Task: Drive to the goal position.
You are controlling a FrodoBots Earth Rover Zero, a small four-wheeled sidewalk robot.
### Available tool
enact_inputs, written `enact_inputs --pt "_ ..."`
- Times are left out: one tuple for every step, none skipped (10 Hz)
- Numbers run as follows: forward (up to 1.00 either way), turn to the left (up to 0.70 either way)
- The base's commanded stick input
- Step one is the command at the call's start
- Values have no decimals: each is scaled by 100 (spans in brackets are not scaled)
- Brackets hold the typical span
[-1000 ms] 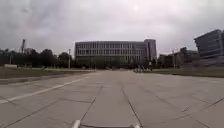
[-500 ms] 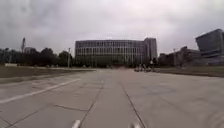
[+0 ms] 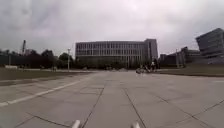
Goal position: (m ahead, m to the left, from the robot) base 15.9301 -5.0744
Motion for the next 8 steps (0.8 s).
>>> enact_inputs --pt "85 0" --pt "85 0" --pt "85 0" --pt "85 0" --pt "85 0" --pt "85 0" --pt "85 0" --pt "85 0"
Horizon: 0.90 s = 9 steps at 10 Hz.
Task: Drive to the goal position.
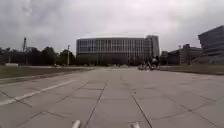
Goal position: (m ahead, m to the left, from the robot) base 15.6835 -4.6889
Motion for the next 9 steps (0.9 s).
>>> enact_inputs --pt "85 0" --pt "85 0" --pt "85 0" --pt "85 0" --pt "85 0" --pt "85 0" --pt "85 0" --pt "85 0" --pt "85 0"
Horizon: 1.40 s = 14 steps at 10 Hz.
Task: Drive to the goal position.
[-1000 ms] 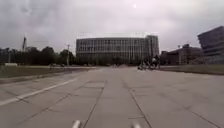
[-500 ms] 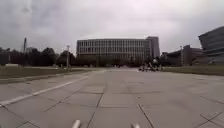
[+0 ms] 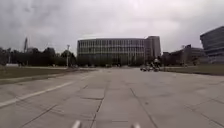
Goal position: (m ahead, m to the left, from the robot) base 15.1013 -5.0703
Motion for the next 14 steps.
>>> enact_inputs --pt "85 0" --pt "85 0" --pt "85 0" --pt "85 -19" --pt "85 -31" --pt "85 -11" --pt "85 0" --pt "85 0" --pt "85 0" --pt "85 0" --pt "85 0" --pt "85 0" --pt "85 0" --pt "85 0"
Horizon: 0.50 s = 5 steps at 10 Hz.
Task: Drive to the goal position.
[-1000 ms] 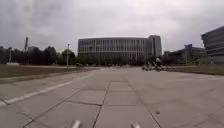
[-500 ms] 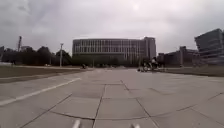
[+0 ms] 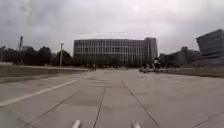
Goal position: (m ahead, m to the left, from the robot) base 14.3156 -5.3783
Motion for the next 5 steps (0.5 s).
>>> enact_inputs --pt "85 0" --pt "85 0" --pt "85 0" --pt "85 0" --pt "85 0"
